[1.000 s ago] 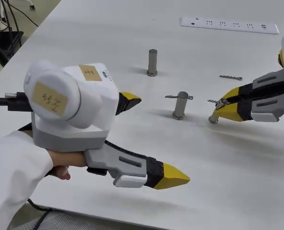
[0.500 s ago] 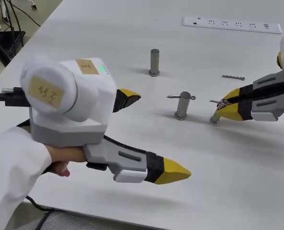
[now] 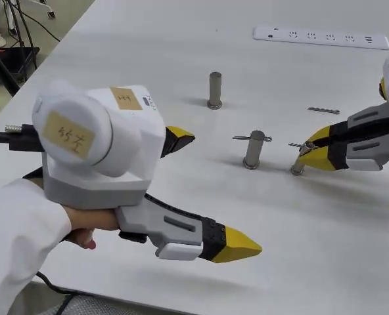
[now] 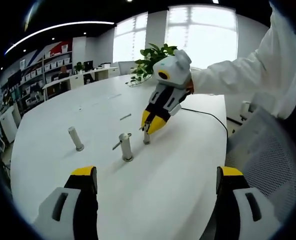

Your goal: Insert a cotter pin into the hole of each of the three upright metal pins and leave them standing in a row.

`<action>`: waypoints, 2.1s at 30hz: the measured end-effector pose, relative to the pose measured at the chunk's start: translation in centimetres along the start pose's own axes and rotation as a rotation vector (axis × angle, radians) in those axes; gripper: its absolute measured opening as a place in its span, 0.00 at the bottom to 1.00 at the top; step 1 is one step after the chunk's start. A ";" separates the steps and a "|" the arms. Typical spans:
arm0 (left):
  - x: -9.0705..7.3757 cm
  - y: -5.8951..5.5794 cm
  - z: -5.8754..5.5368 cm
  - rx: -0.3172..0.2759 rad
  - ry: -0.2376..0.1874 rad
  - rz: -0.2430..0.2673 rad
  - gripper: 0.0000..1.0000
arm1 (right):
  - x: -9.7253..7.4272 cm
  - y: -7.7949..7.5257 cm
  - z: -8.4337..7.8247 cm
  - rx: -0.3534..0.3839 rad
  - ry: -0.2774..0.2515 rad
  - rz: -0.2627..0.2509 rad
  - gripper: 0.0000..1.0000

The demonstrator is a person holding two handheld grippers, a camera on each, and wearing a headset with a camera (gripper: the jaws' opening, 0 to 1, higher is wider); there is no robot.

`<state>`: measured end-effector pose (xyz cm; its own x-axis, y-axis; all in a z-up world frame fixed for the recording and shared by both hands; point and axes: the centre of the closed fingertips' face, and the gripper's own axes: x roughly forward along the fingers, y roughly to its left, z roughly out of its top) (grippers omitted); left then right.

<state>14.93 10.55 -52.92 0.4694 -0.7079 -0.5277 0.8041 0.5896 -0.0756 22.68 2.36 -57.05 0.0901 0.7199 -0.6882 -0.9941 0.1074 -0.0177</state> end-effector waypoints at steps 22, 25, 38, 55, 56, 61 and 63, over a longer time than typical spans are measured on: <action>-0.5 0.1 0.3 -0.050 -0.025 0.020 0.96 | -0.4 0.5 -0.2 0.029 -0.016 -0.037 0.16; -0.8 0.2 0.7 -0.063 -0.047 0.023 0.96 | -1.3 0.6 -0.2 0.061 -0.027 -0.081 0.21; -1.1 0.9 1.9 -0.110 -0.108 0.051 0.99 | -6.0 1.0 -0.1 0.196 -0.129 -0.231 0.49; -2.1 1.1 1.5 -0.164 -0.116 0.061 0.99 | -8.4 3.1 -0.4 0.337 -0.239 -0.296 0.74; -2.2 1.2 1.6 -0.171 -0.122 0.061 0.99 | -8.5 3.1 -0.4 0.343 -0.243 -0.301 0.75; -2.4 1.6 2.0 -0.183 -0.139 0.067 0.99 | -9.0 2.7 -1.2 0.377 -0.254 -0.334 0.84; -2.4 1.9 2.2 -0.186 -0.145 0.071 0.99 | -9.2 2.7 -1.4 0.398 -0.262 -0.344 0.88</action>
<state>16.12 12.51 -49.89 0.5809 -0.7024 -0.4114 0.6925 0.6920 -0.2037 19.07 -4.97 -51.80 0.4657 0.7384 -0.4878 -0.8102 0.5775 0.1005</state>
